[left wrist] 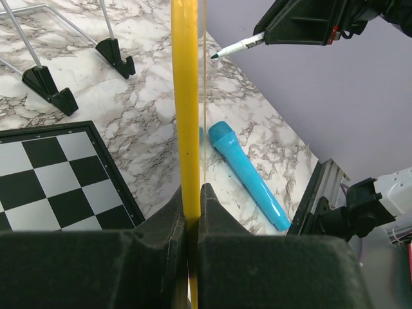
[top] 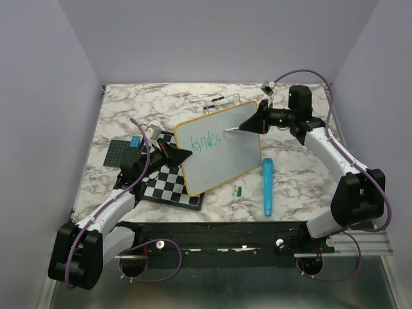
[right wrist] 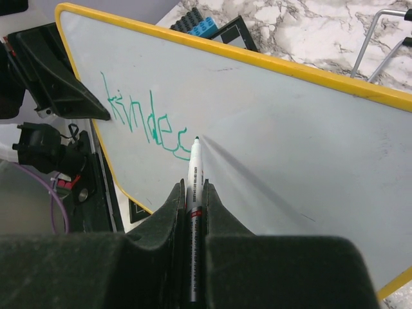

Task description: Write a sentence on the whiteboard

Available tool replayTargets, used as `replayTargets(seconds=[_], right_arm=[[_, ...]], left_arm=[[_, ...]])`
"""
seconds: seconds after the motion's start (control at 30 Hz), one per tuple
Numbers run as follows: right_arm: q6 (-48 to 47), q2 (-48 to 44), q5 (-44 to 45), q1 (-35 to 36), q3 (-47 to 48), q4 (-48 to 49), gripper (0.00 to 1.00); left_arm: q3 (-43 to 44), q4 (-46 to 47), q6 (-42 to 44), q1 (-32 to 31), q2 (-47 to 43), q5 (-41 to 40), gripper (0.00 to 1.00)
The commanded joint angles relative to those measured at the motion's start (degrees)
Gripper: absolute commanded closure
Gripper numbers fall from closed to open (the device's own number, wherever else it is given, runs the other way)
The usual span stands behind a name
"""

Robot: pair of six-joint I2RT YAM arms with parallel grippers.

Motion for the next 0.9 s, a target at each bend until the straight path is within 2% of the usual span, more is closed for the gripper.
replayTargets(seconds=[0.0,0.63,0.87], right_arm=[[1.05,1.24,1.64,0.05,0.39,1.88,0.99],[-0.01,3.88,-0.38,2.16,1.63,0.74,0.99],[-1.33,2.47,1.72,2.16,0.31,-0.84,0.99]], left_arm=[[1.22,3.51,1.39,-0.51,-1.15,2.28,1.00],[1.14,3.77,1.39,-0.60,-0.89,2.54,1.00],[1.22,3.25,1.39,-0.60,-1.24,2.37,1.00]])
